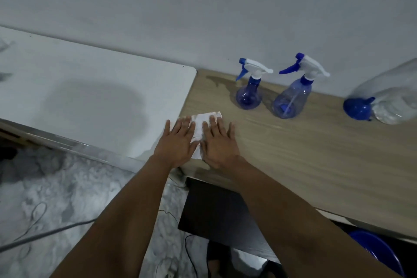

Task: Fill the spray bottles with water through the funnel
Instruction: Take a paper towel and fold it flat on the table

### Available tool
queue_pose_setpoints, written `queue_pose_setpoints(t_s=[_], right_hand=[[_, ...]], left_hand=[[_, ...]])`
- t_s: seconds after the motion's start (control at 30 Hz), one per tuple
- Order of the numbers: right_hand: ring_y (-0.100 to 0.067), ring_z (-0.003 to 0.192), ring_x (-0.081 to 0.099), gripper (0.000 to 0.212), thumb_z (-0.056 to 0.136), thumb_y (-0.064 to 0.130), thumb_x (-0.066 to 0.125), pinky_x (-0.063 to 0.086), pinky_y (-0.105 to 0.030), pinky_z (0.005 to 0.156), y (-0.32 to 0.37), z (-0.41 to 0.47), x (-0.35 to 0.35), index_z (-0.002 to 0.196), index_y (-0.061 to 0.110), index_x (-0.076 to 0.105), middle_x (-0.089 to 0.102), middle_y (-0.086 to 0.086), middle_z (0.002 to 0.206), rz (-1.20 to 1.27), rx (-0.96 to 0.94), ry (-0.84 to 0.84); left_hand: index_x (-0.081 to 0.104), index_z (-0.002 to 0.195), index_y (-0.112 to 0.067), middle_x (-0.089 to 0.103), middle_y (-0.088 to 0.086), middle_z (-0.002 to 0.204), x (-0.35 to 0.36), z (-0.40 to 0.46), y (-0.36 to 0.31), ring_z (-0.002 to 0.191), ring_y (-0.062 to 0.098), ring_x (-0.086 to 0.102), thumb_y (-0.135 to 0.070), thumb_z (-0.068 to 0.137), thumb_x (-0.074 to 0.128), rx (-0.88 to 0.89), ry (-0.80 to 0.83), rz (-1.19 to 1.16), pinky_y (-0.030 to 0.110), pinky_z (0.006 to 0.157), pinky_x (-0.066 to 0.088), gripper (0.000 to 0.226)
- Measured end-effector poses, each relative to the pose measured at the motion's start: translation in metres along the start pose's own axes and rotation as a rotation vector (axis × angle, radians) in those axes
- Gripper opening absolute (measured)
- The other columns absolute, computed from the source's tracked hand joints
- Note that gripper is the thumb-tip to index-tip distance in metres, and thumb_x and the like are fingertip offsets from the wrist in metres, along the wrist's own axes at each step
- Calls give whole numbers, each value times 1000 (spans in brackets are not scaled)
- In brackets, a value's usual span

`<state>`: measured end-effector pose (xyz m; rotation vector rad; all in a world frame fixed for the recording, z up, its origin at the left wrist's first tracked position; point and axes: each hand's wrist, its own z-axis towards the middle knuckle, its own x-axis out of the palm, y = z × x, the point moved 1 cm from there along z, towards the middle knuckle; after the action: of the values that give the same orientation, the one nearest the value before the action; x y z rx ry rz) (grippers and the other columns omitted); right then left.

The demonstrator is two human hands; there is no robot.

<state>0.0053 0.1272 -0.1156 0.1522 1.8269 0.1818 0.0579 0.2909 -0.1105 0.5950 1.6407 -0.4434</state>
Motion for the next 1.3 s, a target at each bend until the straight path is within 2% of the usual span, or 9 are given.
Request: queue_pose_setpoints(t_s=[0.3,0.4,0.53,0.63,0.73,0.8,0.87,1.03,1.3], right_hand=[[-24,163,-8,65,111,42,19,-6,-62,128,-44,-94,22,168,12,8,-5,-10,176,-16,7,-2],[-24,163,-2,67,107,42,14,0,-65,127,-80,-146,28,167,11,17,3,-10,175,9,101,-22],[-27,162,16,65,106,41,25,12,-70,124,-145,-220,37,163,10,33,14,-10,173,69,311,-31],[-25,163,3,66,107,41,20,-1,-65,127,-197,-280,32,167,12,18,-3,-5,173,125,450,-46],[-18,158,-19,63,111,37,18,-4,-64,128,-253,-341,29,168,15,0,-16,-3,173,146,599,-78],[-18,159,-20,63,112,34,20,-5,-62,128,-291,-376,26,168,16,-2,-18,-3,174,151,703,-74],[-19,162,-14,62,112,34,20,-7,-60,127,-329,-402,20,169,17,1,-14,-3,175,184,786,-81],[-24,163,-2,84,94,45,-5,-13,-53,124,-414,-416,4,167,9,11,0,-10,176,139,749,-74],[-27,164,0,79,98,44,-2,-2,-54,129,-513,-342,-22,167,7,13,5,-13,176,154,633,-157]], left_hand=[[23,157,-7,19,13,165,18,-51,-91,154,28,12,-45,104,12,28,-74,-117,54,123,16,65],[24,157,-7,17,13,165,12,-53,-146,154,27,12,-43,104,13,118,-35,-123,52,123,17,64],[32,154,-6,27,14,162,-2,-45,-236,152,30,22,-44,104,16,316,28,-117,51,120,20,65],[36,152,-6,31,14,161,-12,-37,-313,150,30,26,-45,102,20,470,42,-101,49,119,14,65],[18,157,-9,11,11,166,-23,-30,-397,155,28,6,-46,104,15,612,89,-116,47,123,2,65],[5,159,-11,-3,8,167,-28,-21,-453,155,27,-6,-44,106,15,693,118,-110,47,125,-2,63],[3,159,-11,-4,9,168,-32,-9,-504,155,27,-7,-41,107,17,735,108,-92,47,125,-3,62],[6,159,-10,3,9,168,-37,35,-582,155,25,-2,-43,99,-2,681,85,-29,49,125,1,69],[2,159,-14,-3,3,168,-47,150,-617,155,19,-5,-44,106,7,478,25,-44,49,124,0,61]])
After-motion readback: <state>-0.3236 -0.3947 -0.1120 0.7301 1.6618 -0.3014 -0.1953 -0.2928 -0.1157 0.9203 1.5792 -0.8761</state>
